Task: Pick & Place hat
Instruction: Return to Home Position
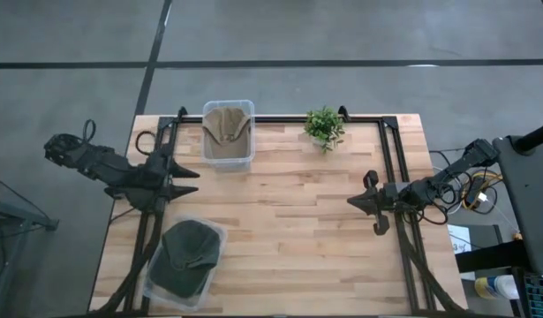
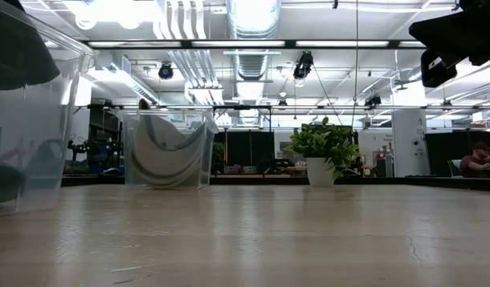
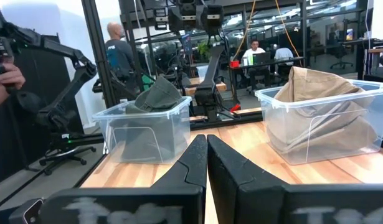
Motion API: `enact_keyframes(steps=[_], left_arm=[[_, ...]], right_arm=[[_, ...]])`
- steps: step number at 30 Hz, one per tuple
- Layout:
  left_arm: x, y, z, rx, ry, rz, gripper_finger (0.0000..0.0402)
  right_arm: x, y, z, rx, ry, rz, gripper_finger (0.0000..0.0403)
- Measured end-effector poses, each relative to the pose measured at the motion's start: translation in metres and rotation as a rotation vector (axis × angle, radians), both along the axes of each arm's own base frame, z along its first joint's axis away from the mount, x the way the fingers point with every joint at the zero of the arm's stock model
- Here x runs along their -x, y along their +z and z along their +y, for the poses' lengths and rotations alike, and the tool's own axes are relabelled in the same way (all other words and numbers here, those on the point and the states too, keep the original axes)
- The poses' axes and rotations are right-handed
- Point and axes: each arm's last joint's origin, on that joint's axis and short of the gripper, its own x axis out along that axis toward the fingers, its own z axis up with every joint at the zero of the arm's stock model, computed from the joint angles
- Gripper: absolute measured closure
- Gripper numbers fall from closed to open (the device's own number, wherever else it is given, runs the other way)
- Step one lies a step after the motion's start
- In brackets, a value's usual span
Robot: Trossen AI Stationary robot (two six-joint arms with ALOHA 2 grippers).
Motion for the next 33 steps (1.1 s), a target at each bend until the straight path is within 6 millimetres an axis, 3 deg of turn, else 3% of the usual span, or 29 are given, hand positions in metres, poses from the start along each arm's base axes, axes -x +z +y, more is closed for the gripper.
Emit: enact_keyframes(steps=[4,12,20,25,33], left_arm=[[0.005,-0.011,0.004,-0.073,0.035,-0.089,0.0237],[0.006,-0.049,0.007,-0.039,0.133,-0.061,0.0237],[-0.006,-0.082,-0.006,-0.101,-0.134,-0.229,0.0237],[-0.004,-0.108,-0.006,-0.103,-0.147,-0.224,0.0237],[0.011,-0.129,0.001,-0.062,-0.148,-0.285,0.0237]], right_arm=[[0.000,0.000,0.000,0.000,0.000,0.000,0.0394],[0.000,0.000,0.000,0.000,0.000,0.000,0.0394],[0.000,0.000,0.000,0.000,0.000,0.000,0.0394],[0.000,0.000,0.000,0.000,0.000,0.000,0.0394],[0.000,0.000,0.000,0.000,0.000,0.000,0.0394]])
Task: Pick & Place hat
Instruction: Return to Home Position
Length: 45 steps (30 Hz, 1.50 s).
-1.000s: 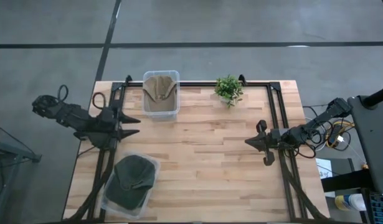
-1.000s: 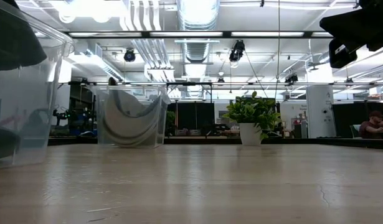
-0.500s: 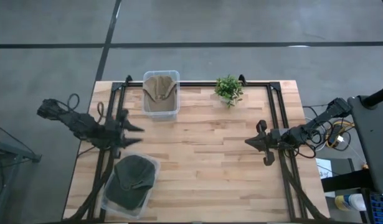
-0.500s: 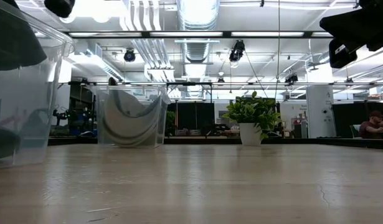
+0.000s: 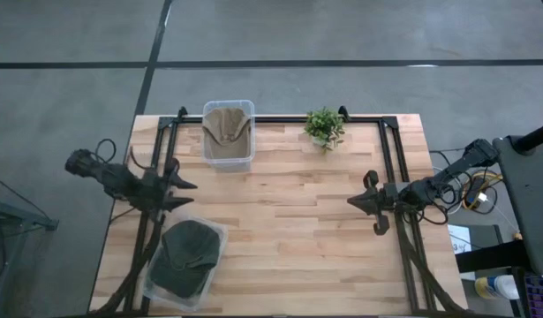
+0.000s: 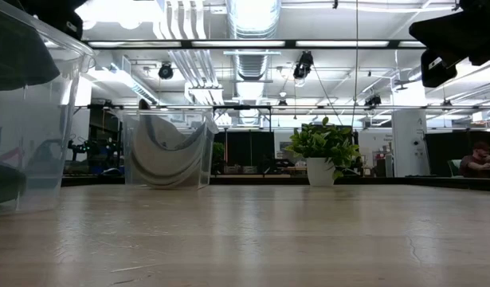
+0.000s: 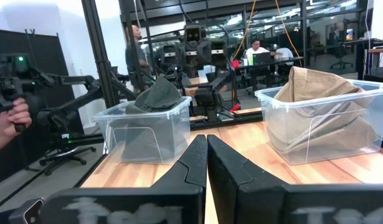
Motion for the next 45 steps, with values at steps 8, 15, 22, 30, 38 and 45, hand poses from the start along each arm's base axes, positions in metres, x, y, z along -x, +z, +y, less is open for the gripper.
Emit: enact_keyframes(steps=[8,15,22,30,38,45], left_arm=[[0.006,-0.030,0.003,0.038,0.002,-0.067,0.0237],[0.002,-0.050,0.001,0.023,0.013,-0.052,0.0237],[-0.001,-0.060,0.003,-0.005,0.085,-0.051,0.0237],[-0.003,-0.067,0.004,-0.020,0.150,-0.027,0.0237],[-0.004,-0.073,0.004,-0.045,0.166,0.005,0.0237],[-0.004,-0.075,0.004,-0.061,0.166,0.023,0.0237]], right_arm=[[0.000,0.000,0.000,0.000,0.000,0.000,0.0394],[0.000,-0.001,0.000,0.006,0.000,0.010,0.0394],[-0.001,-0.003,0.000,0.014,0.000,0.022,0.0394],[-0.001,-0.002,0.000,0.013,0.000,0.021,0.0394],[-0.001,-0.002,0.000,0.013,0.000,0.021,0.0394],[-0.001,-0.002,0.000,0.013,0.000,0.021,0.0394]])
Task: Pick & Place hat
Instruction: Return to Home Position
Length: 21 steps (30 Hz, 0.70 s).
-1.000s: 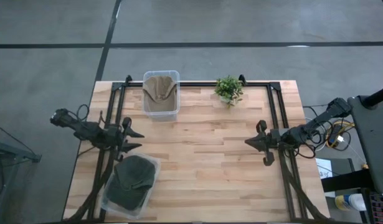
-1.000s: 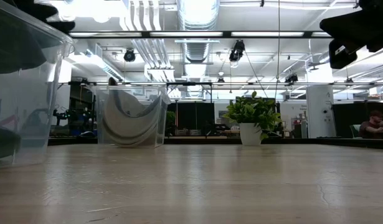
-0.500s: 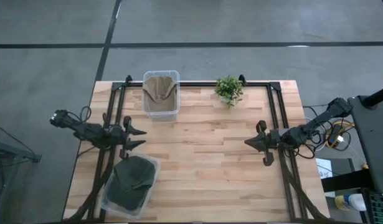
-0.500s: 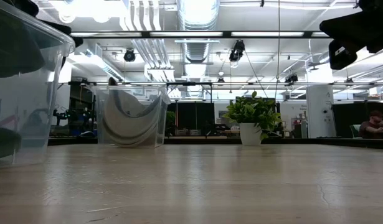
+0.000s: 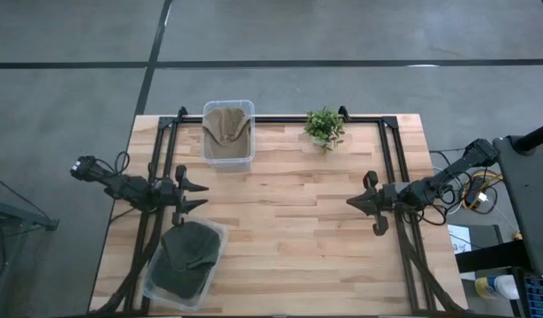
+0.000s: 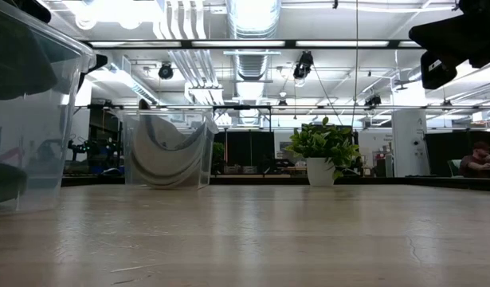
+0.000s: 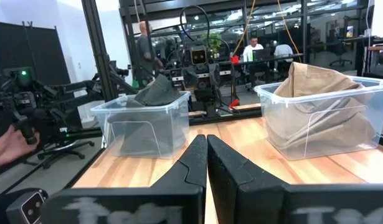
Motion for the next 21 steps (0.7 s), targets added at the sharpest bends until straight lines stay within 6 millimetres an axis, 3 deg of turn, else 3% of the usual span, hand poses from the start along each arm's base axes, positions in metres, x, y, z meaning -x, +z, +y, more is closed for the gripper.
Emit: enact_keyframes(steps=[21], left_arm=[[0.0000,-0.0009,0.0000,-0.002,0.000,0.008,0.0237]], right_arm=[[0.0000,0.0000,0.0000,0.000,0.000,0.000,0.0394]])
